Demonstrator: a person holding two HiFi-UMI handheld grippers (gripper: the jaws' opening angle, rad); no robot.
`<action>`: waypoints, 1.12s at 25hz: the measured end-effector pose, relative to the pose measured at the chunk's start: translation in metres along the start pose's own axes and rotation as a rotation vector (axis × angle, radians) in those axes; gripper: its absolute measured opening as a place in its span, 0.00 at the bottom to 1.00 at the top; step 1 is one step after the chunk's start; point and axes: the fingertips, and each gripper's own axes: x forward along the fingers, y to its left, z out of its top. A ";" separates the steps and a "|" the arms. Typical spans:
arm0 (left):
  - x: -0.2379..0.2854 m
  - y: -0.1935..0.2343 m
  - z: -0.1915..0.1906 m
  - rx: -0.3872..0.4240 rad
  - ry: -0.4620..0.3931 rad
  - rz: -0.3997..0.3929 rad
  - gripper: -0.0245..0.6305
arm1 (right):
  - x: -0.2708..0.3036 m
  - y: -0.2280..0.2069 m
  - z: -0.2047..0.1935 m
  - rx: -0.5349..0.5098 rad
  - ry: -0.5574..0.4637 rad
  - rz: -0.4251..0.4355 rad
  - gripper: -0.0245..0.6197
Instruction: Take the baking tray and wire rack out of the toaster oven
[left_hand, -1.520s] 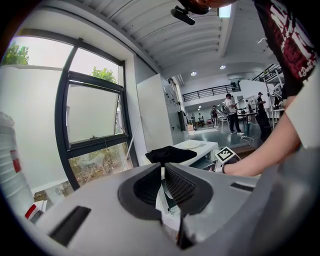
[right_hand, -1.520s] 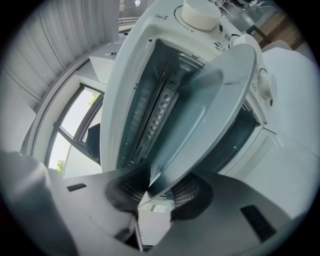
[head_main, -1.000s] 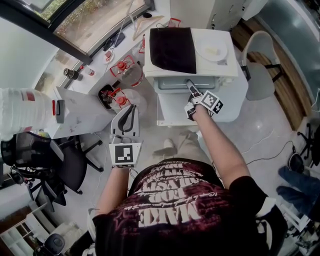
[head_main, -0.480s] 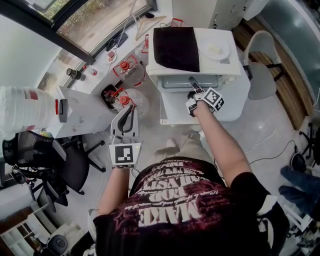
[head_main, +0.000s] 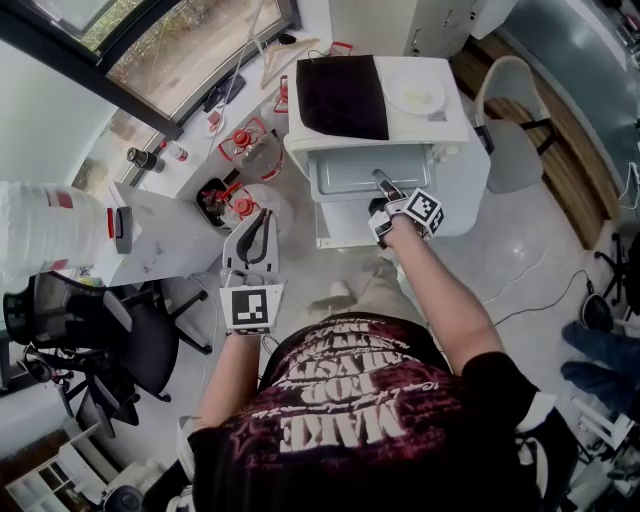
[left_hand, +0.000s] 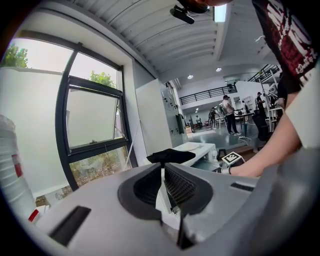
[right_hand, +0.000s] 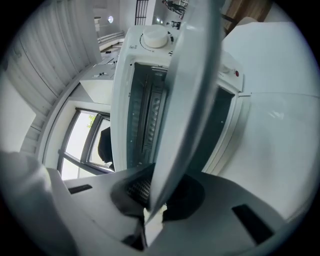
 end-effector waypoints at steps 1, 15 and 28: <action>-0.001 -0.001 0.000 0.001 -0.004 -0.005 0.07 | -0.004 0.000 -0.003 0.011 -0.001 0.004 0.07; -0.003 -0.025 0.008 0.009 -0.058 -0.087 0.07 | -0.082 -0.008 -0.036 0.080 0.021 -0.002 0.05; 0.032 -0.087 0.033 0.000 -0.115 -0.229 0.07 | -0.170 -0.024 -0.014 0.029 0.055 -0.069 0.05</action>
